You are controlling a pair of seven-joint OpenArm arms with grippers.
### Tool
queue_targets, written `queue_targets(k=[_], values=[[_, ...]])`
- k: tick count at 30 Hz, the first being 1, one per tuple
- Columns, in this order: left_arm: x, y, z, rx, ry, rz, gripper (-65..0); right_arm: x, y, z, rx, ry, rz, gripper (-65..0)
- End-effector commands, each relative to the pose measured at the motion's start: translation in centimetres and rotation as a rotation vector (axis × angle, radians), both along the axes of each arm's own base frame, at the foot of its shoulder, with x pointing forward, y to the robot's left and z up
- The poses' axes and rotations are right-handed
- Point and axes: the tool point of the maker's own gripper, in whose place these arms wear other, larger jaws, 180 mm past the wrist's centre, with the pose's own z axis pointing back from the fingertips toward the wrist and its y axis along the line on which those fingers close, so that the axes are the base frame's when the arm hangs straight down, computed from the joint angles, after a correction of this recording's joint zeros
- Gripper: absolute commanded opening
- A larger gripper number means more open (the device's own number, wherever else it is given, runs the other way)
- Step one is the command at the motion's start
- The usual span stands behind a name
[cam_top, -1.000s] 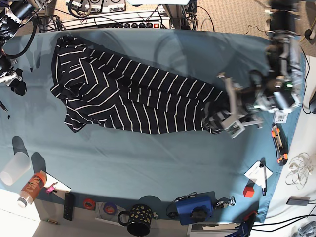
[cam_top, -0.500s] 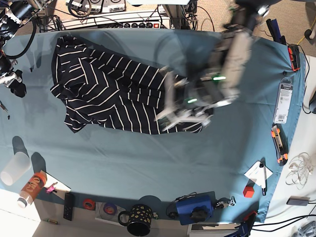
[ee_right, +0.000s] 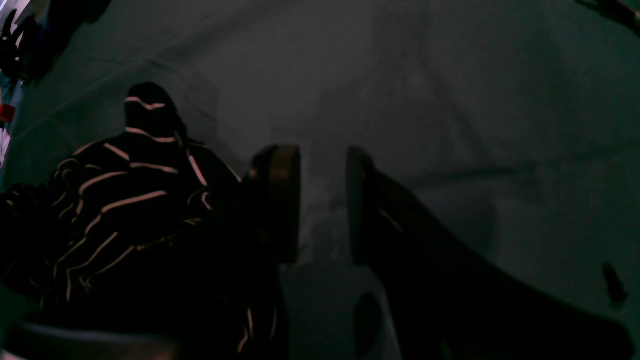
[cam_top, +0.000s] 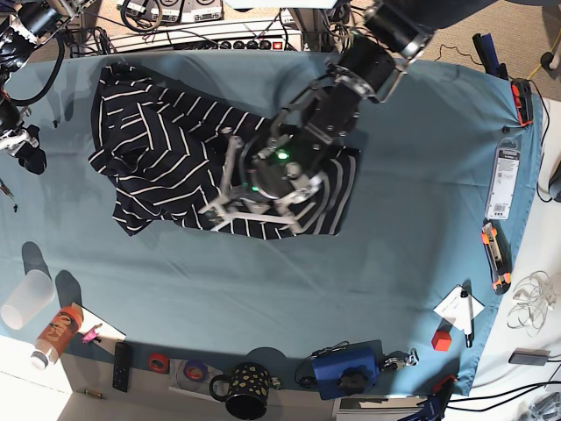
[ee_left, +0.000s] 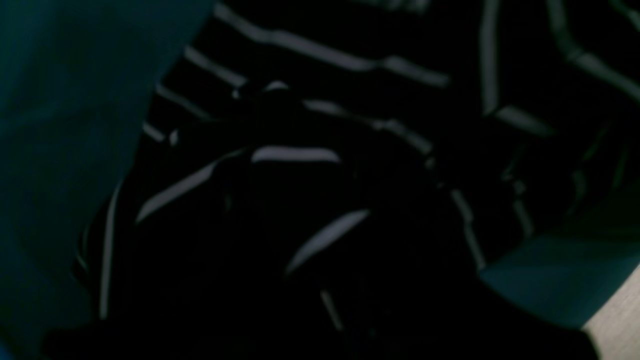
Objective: Layout the t-shirt on the table in an organized manner, then fold the t-shirt properly
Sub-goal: 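Lift the strip end with the left gripper and fold it toward the collar end, then open the left gripper and pull it back from the folded shirt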
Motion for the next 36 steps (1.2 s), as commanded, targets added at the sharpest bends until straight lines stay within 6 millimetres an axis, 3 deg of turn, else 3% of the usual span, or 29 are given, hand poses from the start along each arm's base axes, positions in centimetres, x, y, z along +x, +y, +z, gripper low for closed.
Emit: queue_targets(k=[1, 3, 5, 10, 15, 18, 20, 25, 29, 32, 36], values=[[0.8, -1.5, 2.2, -0.070, -0.048, -0.014, -55.3, 0.7, -0.9, 2.2, -0.038, -0.057, 0.001, -48.9], [0.8, -2.5, 2.9, -0.113, -0.062, -0.023, -41.1, 0.7, -0.9, 2.1, -0.041, -0.053, 0.000, -48.9], [0.8, -3.0, 3.4, -0.142, -0.072, -0.032, -33.6, 0.7, -0.9, 2.2, -0.040, -0.056, 0.000, -48.9], [1.0, -3.3, 4.8, -0.138, -0.073, -0.058, -33.3, 0.7, -0.9, 2.2, -0.040, -0.056, -0.001, -48.9], [2.5, -2.9, 9.0, -0.195, -0.176, -0.020, -33.3, 0.7, -0.9, 2.2, -0.041, -0.056, -0.001, -48.9], [4.1, -1.7, 11.3, -0.223, -0.274, 0.033, -33.3, 0.7, -1.0, 2.2, -0.042, -0.058, -0.002, -48.9], [5.5, 0.2, 11.8, -0.203, -0.314, 0.110, -33.3, 0.8, -1.0, 2.3, -0.044, -0.064, -0.006, -48.9], [7.9, 7.0, 9.7, -0.131, -0.253, 0.388, -35.5, 0.8, -1.1, 2.3, -0.044, -0.066, -0.006, -48.9], [6.8, 10.6, 5.7, -0.116, -0.143, 0.461, -40.4, 0.8, -1.1, 2.3, -0.044, -0.066, -0.006, -48.9], [4.8, 11.2, 2.9, -0.111, -0.059, 0.460, -41.0, 0.8, -1.1, 2.4, -0.044, -0.067, -0.006, -48.9], [1.5, 9.1, 0.5, -0.191, 0.081, 0.408, -41.0, 0.8, -1.1, 2.4, -0.044, -0.070, -0.007, -48.9]])
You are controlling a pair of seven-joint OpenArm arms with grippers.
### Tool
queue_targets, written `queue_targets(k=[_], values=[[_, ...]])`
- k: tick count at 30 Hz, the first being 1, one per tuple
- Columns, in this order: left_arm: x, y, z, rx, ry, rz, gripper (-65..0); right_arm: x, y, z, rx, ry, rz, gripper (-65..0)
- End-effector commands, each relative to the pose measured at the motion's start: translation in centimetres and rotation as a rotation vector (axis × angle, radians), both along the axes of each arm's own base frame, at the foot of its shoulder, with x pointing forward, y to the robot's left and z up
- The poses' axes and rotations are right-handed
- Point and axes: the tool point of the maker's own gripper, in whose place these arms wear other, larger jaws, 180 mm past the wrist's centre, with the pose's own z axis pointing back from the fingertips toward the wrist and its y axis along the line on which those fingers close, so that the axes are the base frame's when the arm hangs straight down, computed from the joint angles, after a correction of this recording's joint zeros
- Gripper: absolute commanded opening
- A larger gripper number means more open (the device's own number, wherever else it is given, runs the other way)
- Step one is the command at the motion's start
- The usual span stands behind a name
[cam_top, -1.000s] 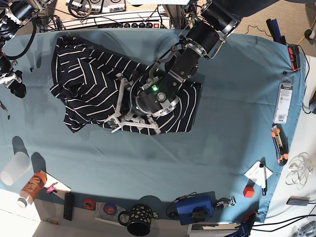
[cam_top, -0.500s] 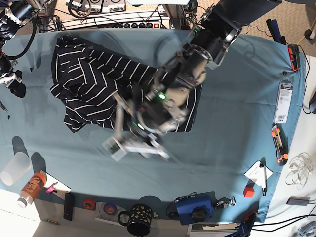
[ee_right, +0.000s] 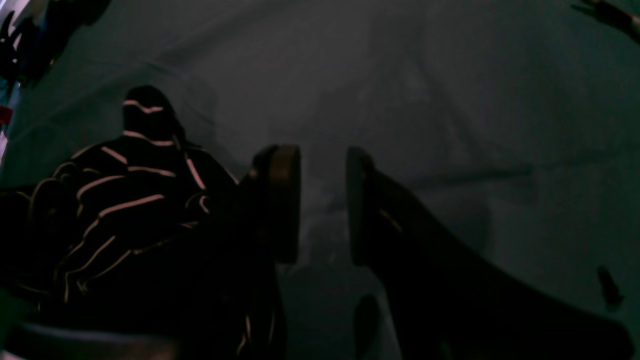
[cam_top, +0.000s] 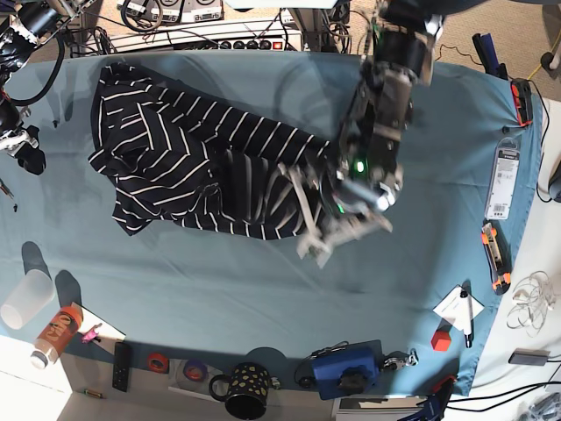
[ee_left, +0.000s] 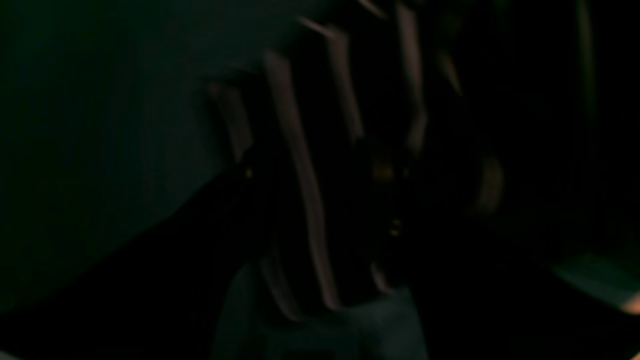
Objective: Layout the t-shirt on the table in an organized manner, then fold the t-shirt properly
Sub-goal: 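Open the left gripper and pull it back from the folded shirt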
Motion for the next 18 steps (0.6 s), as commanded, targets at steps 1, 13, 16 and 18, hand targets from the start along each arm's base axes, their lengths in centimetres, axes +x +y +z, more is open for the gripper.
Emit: queue_targets(k=[1, 13, 16, 18], values=[[-0.1, -1.3, 1.0, -0.053, -0.021, -0.038, -41.0, 0.8, -0.9, 2.3, -0.035, -0.065, 0.000, -48.9], [-0.5, -2.3, 2.5, -0.130, -0.086, -0.058, -41.0, 0.8, -0.9, 2.3, -0.035, -0.065, 0.000, -48.9], [0.9, -2.5, 4.5, -0.145, -0.142, -0.064, -41.0, 0.8, -0.9, 2.3, -0.036, -0.064, 0.000, -48.9], [0.9, -2.6, 4.6, -0.158, -0.147, -0.066, -41.0, 0.8, -0.9, 2.3, -0.036, -0.064, 0.000, -48.9]])
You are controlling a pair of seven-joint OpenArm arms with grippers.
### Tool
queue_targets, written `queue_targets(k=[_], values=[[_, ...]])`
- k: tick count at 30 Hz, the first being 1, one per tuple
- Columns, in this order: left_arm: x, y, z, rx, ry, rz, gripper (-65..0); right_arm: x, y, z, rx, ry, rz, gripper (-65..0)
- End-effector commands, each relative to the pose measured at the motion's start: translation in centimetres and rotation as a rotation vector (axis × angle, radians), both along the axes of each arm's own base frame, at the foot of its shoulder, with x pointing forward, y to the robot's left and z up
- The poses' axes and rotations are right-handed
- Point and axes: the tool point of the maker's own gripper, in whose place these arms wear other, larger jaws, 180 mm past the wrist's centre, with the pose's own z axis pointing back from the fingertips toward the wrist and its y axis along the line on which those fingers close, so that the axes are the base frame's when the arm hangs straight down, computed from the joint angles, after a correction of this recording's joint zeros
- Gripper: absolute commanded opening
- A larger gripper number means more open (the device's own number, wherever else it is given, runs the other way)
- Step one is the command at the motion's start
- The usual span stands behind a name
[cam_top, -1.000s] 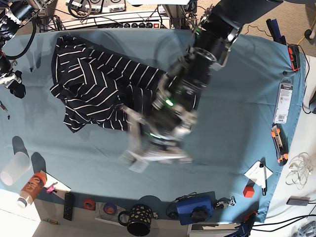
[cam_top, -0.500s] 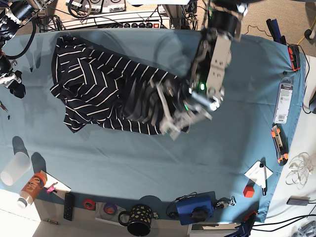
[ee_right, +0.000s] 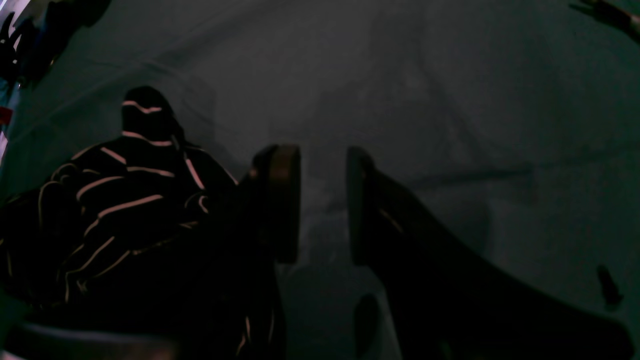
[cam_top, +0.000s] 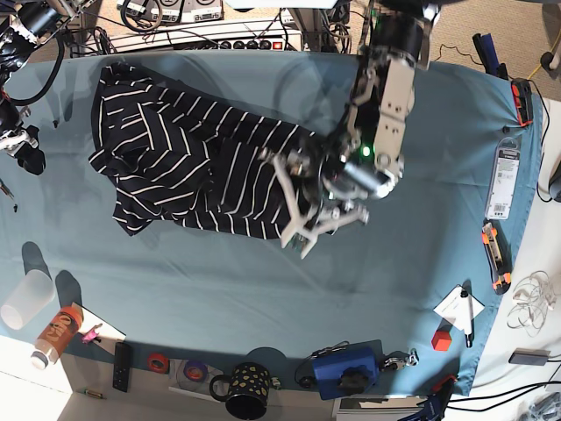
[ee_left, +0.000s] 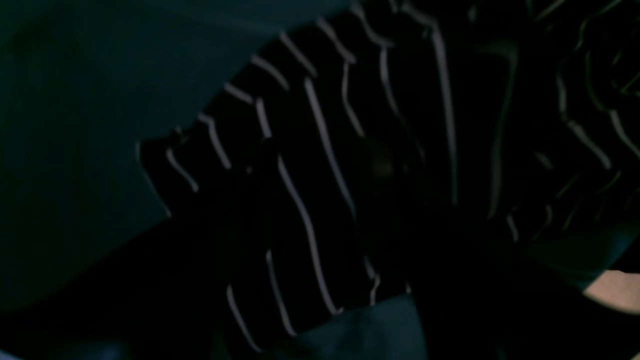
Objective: Layout the t-shirt on the table in an organized manner, then fold the t-shirt properly
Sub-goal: 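Open the left gripper and pull it back from the folded shirt, then lower the right gripper and grasp the collar end of the shirt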
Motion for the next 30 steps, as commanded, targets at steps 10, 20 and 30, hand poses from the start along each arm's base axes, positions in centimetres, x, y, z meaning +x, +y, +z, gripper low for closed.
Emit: queue_targets(k=[10, 20, 30], values=[[1.7, -0.8, -3.6, -0.025, -0.031, 0.028, -41.0, 0.9, -0.8, 2.5, -0.030, -0.074, 0.002, -48.9], [1.9, -2.2, 0.7, -0.133, -0.041, -0.013, -41.0, 0.9, -0.8, 2.5, -0.030, -0.077, 0.001, -48.9], [-1.2, -3.3, -0.5, -0.184, 0.002, -0.058, -41.0, 1.2, -0.5, 3.0, -0.011, -0.106, 0.008, -48.9]])
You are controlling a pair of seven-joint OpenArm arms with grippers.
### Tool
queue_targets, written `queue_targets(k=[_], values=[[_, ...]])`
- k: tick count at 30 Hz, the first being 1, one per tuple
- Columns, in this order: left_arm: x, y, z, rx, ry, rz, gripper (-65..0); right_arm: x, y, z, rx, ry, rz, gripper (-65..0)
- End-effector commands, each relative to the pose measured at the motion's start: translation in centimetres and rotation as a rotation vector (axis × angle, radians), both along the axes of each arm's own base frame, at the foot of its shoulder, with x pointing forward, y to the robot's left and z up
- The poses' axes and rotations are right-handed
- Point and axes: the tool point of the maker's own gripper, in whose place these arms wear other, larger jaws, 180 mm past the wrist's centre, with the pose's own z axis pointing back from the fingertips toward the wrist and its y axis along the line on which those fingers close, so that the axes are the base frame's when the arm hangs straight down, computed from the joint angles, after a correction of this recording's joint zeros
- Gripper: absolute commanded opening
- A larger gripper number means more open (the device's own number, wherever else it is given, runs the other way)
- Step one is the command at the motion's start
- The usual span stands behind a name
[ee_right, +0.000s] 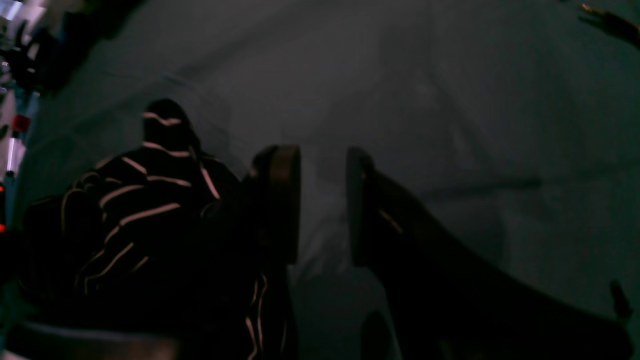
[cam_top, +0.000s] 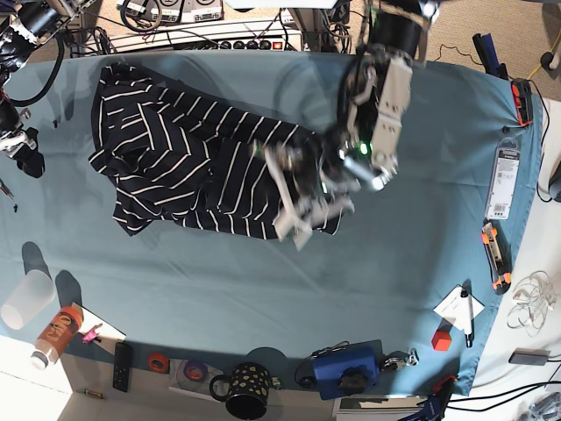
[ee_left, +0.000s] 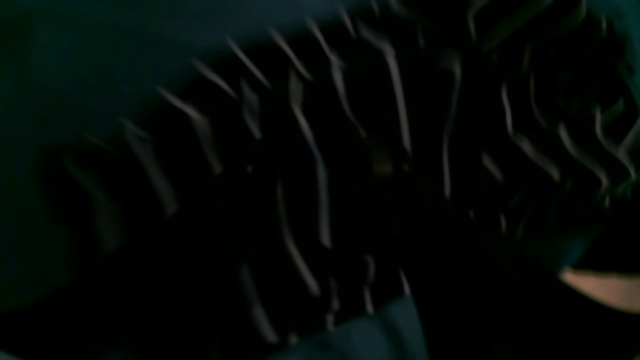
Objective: Layout the t-shirt on the table in an organized manner, then fold the t-shirt properly
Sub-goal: 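Lower the right gripper and grasp the collar end of the shirt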
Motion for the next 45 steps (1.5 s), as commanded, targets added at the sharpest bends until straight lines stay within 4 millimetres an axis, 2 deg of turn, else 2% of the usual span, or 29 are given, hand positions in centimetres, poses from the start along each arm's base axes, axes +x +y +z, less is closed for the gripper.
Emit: queue_targets(k=[1, 6, 8, 10, 17, 23, 25, 29, 33, 41, 45], values=[[0.2, -1.1, 1.5, -0.052, -0.050, -0.015, -41.0, 0.8, -0.8, 2.4, -0.033, -0.066, 0.001, -48.9], [-2.8, -3.7, 0.4, -0.044, -0.041, -0.098, -41.0, 0.2, 0.1, 1.6, -0.005, -0.012, 0.042, -47.8], [-3.6, -4.6, 0.3, -0.018, -0.050, -0.142, -41.0, -0.2, 1.5, 1.3, 0.050, 0.015, 0.105, -39.2], [-4.2, -5.6, 0.6, -0.018, -0.063, -0.178, -41.0, -0.1, 2.1, 1.9, 0.080, -0.018, 0.126, -34.1], [-5.1, -7.9, 3.3, -0.046, -0.065, -0.210, -41.0, -0.7, 2.7, 1.1, 0.103, 0.000, 0.140, -33.9], [-5.1, -8.4, 3.7, -0.059, -0.066, -0.210, -41.0, -1.1, 3.9, -1.3, 0.179, 0.032, 0.136, -33.9], [-5.1, -8.4, 3.7, -0.059, -0.066, -0.210, -41.0, -1.1, 5.2, -3.1, 0.218, 0.082, 0.164, -33.9], [-5.1, -8.4, 3.7, -0.058, -0.065, -0.210, -41.0, -1.1, 9.1, -6.5, 0.292, 0.177, 0.256, -33.9], [-5.2, -8.3, 3.6, -0.051, -0.058, -0.213, -41.0, -1.1, 12.1, -8.0, 0.314, 0.230, 0.335, -34.0], [-5.2, -8.3, 3.6, -0.050, -0.058, -0.214, -41.0, -1.6, 15.4, -11.2, 0.296, 0.342, 0.397, -34.0], [-5.1, -8.2, 4.8, -0.065, -0.089, -0.209, -41.0, -1.9, 18.1, -12.5, 0.288, 0.400, 0.475, -34.1]])
